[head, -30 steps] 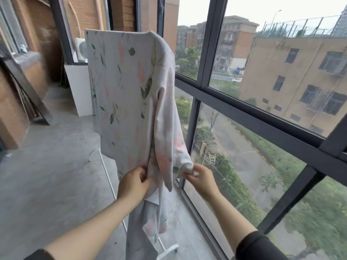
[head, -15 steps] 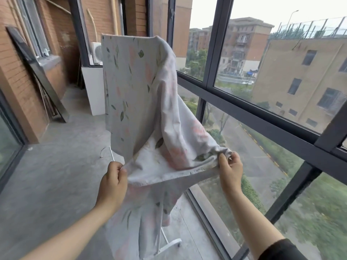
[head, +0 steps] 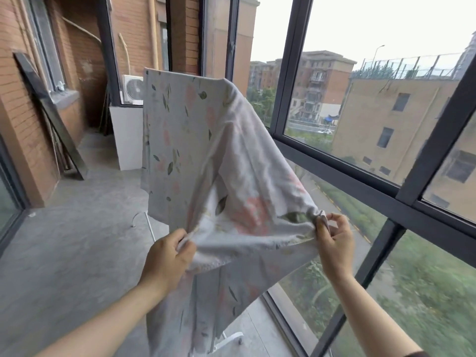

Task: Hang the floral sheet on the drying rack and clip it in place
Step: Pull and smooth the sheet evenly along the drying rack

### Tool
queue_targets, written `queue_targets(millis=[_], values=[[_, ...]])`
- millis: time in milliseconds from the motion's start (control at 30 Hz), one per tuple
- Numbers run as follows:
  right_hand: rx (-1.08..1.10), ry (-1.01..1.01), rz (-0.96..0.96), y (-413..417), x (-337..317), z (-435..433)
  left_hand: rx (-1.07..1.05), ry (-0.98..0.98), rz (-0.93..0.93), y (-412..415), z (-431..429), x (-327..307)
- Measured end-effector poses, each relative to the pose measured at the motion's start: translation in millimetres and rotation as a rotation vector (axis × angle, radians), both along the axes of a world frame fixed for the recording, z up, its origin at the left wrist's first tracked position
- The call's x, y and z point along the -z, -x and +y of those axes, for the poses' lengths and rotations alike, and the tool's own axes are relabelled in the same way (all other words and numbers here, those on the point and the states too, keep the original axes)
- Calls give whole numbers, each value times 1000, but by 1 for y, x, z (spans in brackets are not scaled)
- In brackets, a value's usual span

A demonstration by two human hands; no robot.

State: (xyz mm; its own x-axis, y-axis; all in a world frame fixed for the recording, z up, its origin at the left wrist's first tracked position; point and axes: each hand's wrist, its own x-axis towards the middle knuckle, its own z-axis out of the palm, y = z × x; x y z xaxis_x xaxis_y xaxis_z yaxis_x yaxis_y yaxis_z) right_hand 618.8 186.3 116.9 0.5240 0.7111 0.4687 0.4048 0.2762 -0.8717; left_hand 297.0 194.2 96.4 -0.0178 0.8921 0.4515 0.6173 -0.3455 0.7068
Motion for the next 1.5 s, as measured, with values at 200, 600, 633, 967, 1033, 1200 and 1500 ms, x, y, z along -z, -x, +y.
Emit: queue_targets(millis=[200, 600, 633, 967, 1033, 1200, 1500], values=[[-10, -40, -66, -11, -28, -23, 16, -14, 9, -14, -28, 3], [-119, -85, -173, -72, -22, -21, -102, 17, -66, -66, -72, 4], [-111, -92, -173, -74, -20, -22, -119, 19, -70, -66, -76, 6], [-282, 199, 142, -53, -4, -21, -187, 22, -34, -74, -88, -3], [-341, 327, 309, -38, 6, -14, -187, 25, -25, -72, -89, -4], [-496, 582, 409, 5, 28, -5, -200, 47, -2, -65, -87, -3], [-810, 820, 607, 79, 39, 22, -142, 50, 32, -50, -85, -6]])
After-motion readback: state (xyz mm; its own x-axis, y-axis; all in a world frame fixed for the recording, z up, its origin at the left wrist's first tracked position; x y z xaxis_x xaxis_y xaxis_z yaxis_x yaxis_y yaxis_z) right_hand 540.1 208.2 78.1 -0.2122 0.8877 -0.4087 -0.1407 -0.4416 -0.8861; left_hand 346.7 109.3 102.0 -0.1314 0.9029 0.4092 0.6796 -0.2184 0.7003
